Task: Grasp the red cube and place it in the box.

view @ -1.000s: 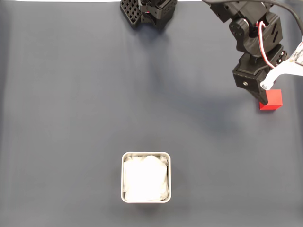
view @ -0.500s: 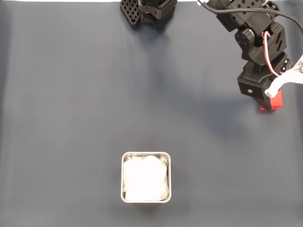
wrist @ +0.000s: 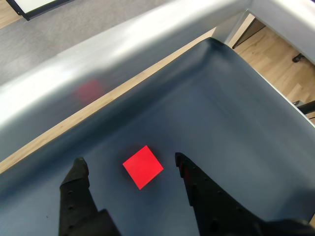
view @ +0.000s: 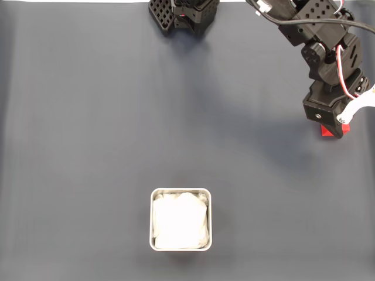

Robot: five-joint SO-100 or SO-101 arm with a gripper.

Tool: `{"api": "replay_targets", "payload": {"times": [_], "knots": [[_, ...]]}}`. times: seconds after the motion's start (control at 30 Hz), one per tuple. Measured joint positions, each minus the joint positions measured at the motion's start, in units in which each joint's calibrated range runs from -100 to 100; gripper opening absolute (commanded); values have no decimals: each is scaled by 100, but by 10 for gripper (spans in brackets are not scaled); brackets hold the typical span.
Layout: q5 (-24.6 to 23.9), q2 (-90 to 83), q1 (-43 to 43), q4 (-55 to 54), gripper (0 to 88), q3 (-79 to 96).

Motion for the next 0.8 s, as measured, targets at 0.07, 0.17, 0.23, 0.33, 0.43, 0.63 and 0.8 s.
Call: {"api": "replay_targets", "payload": {"times": [0.07, 0.17, 0.23, 0.33, 0.43, 0.63, 0.8], "knots": [[-15, 43, -22, 0, 410, 0], [-39, 87, -37, 0, 410, 0], [-54, 87, -45, 0, 410, 0], [-78, 148, -82, 0, 410, 0], [-98, 217, -104, 0, 410, 0], [-98, 287, -111, -40, 410, 0], [-98, 408, -111, -64, 410, 0]]}}
